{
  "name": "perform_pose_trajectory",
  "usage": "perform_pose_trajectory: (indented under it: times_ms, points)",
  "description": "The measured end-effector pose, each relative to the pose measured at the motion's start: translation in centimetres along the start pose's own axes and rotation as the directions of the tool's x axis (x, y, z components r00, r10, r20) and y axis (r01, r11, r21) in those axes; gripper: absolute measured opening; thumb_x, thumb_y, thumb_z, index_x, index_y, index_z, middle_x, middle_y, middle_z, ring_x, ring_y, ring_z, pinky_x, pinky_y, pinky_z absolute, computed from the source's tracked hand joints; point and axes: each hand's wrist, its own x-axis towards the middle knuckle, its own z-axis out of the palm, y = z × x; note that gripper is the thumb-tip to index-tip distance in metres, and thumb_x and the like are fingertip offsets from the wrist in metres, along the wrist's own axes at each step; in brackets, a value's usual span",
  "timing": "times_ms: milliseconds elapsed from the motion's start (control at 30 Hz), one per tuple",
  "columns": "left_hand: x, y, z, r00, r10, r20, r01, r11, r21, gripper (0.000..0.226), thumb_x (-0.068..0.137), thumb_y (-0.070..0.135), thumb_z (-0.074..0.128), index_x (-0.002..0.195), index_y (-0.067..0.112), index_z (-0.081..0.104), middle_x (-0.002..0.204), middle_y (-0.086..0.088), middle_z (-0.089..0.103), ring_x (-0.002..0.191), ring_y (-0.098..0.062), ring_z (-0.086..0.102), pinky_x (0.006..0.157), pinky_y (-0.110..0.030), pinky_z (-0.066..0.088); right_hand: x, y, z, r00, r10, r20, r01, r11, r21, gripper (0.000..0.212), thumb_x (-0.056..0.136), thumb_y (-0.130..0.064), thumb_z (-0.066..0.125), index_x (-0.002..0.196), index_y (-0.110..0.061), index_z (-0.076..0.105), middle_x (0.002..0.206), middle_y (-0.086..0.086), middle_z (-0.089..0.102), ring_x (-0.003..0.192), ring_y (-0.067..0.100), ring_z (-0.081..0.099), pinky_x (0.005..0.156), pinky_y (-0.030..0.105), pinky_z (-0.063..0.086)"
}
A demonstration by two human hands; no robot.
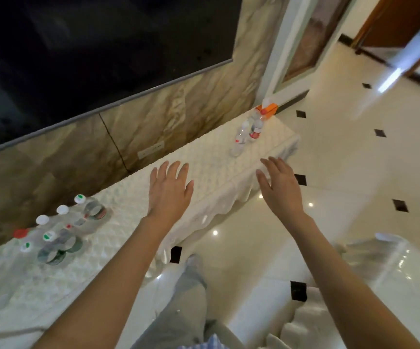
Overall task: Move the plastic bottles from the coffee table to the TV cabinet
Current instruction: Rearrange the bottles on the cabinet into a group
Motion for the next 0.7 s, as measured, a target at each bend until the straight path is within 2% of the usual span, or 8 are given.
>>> perform_pose_trajectory:
  times_ms: [133, 333, 500, 700]
  points:
    - [6.3, 1.9, -0.4, 0.997, 0.066, -0.03, -0.066, 0.998, 0.005, 0.05, 0.097, 0.04, 0.039, 0.14, 0.014, 0.04, 0.143, -0.009, 0.042, 0.134, -0.03, 0.032, 0.109, -0.047, 0.026, 5.3, 2.3, -2.0, 0.999, 0.026, -0.038, -0.027, 0.999, -0.036, 0.044, 0.098, -0.036, 0.043, 0.135, -0.013, 0.05, 0.143, 0.008, 0.046, 0.138, 0.026, 0.032, 0.113, 0.041, 0.027]
    - [16.8, 5.0, -0.6, 0.991, 0.1, -0.089, -0.103, 0.994, -0.027, 0.05, 0.096, 0.042, 0.039, 0.139, 0.016, 0.041, 0.144, -0.008, 0.041, 0.134, -0.029, 0.033, 0.11, -0.046, 0.023, 14.3, 5.6, -3.6, 0.995, 0.039, -0.087, -0.045, 0.997, -0.067, 0.043, 0.098, -0.035, 0.045, 0.134, -0.012, 0.051, 0.142, 0.008, 0.047, 0.137, 0.025, 0.033, 0.112, 0.039, 0.026]
    - [23.9, 7.1, 0.2, 0.989, 0.132, -0.061, -0.135, 0.99, -0.04, 0.052, 0.097, 0.043, 0.037, 0.141, 0.016, 0.038, 0.146, -0.008, 0.039, 0.136, -0.027, 0.03, 0.112, -0.046, 0.023, 20.7, 8.6, -3.7, 0.995, 0.048, -0.087, -0.055, 0.995, -0.085, 0.042, 0.098, -0.035, 0.044, 0.134, -0.013, 0.05, 0.14, 0.008, 0.049, 0.134, 0.026, 0.037, 0.11, 0.04, 0.031]
    - [30.7, 9.8, 3.0, 0.994, 0.106, -0.033, -0.107, 0.993, -0.05, 0.051, 0.096, 0.04, 0.042, 0.14, 0.014, 0.04, 0.145, -0.009, 0.04, 0.134, -0.029, 0.032, 0.109, -0.046, 0.023, 28.2, 13.3, -3.1, 0.998, 0.014, -0.064, -0.017, 0.999, -0.051, 0.041, 0.097, -0.032, 0.046, 0.133, -0.011, 0.051, 0.138, 0.01, 0.05, 0.132, 0.026, 0.039, 0.108, 0.041, 0.034]
